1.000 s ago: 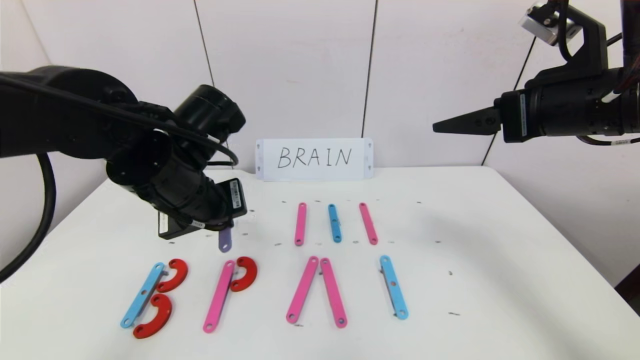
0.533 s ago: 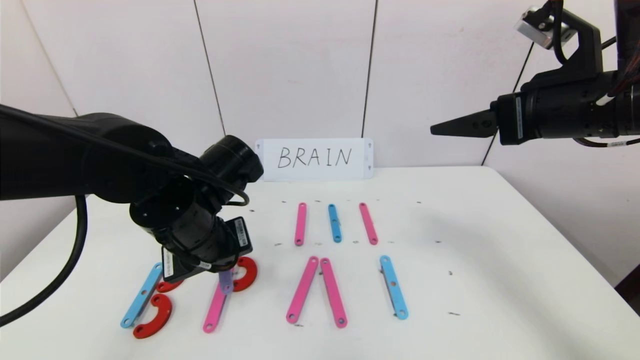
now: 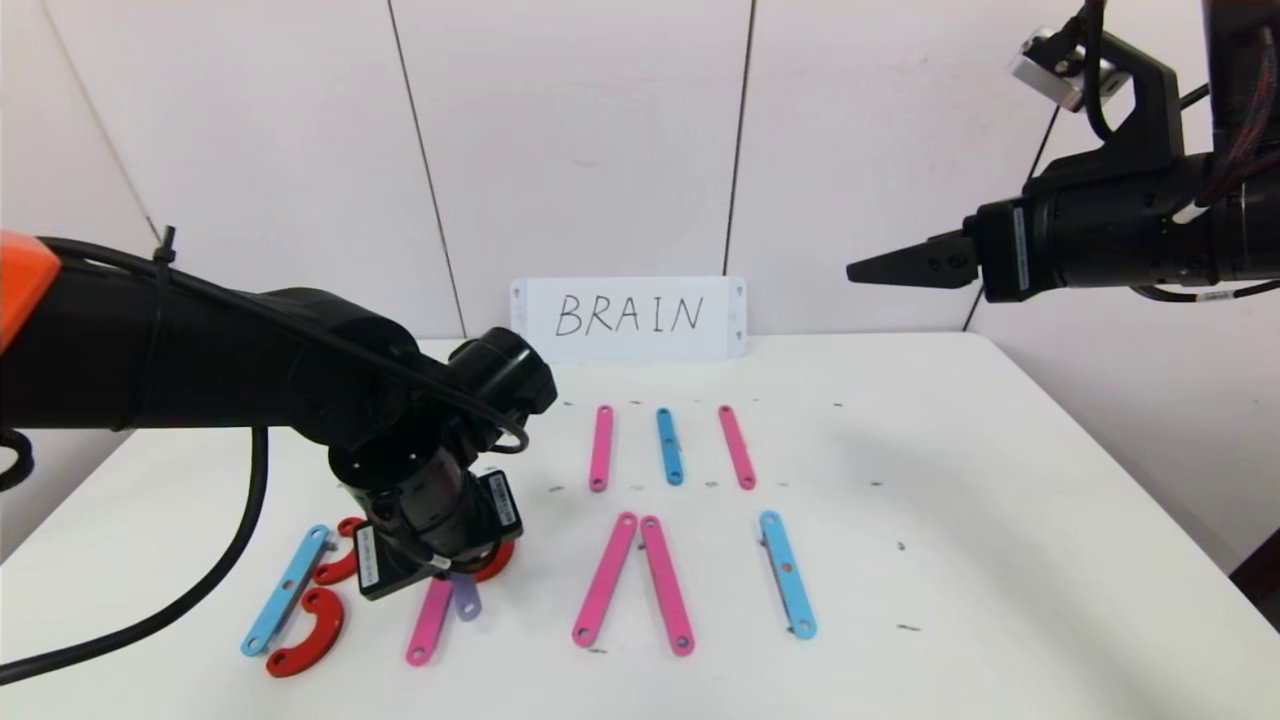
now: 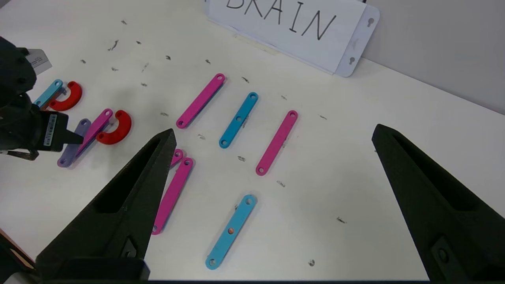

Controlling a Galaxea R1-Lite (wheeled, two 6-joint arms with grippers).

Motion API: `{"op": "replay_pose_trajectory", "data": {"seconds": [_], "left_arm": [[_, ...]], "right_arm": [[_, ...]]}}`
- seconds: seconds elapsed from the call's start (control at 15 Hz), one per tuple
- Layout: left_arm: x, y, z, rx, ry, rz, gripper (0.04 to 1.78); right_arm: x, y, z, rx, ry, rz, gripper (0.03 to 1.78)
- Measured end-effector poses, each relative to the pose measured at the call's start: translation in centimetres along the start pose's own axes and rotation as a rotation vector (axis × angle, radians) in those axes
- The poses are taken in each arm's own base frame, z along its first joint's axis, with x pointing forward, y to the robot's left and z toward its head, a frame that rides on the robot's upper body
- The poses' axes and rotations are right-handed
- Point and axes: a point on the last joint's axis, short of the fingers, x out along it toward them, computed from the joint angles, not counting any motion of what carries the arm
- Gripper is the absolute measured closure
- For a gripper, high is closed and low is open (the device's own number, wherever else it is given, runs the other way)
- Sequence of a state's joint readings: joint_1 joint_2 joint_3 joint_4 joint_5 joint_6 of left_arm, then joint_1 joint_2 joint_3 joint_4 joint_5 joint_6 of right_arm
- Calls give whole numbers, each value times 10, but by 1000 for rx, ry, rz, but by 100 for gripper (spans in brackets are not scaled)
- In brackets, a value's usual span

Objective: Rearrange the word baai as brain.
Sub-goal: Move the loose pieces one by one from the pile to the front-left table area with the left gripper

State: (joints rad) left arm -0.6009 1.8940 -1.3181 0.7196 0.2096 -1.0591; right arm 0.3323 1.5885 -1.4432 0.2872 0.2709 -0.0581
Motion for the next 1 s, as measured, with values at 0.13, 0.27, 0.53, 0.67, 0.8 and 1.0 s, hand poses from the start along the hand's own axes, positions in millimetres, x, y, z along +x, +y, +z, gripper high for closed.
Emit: {"op": "replay_pose_trajectory", "data": {"seconds": [0.13,0.27,0.53,0.67,0.8,1.0], "left_arm": [[5,-4,-1,-12,-1,-8,156],[8,-6,-4,-25,8,-1,156],[18,-9,-8,-35,24,26,156],[21,-10,-10,-41,30,35,156],[24,-10,-12,-36,38,46,156],[25,-9,-16,-26,49,61,156]], "right_arm": [[1,1,0,-1,3,4,7],[1,1,0,-1,3,4,7],[-1,1,0,-1,-2,2,7],[-1,1,0,-1,-3,2,7],[-1,1,0,-1,-3,2,7],[-2,1,1,-1,-7,0,7]]}}
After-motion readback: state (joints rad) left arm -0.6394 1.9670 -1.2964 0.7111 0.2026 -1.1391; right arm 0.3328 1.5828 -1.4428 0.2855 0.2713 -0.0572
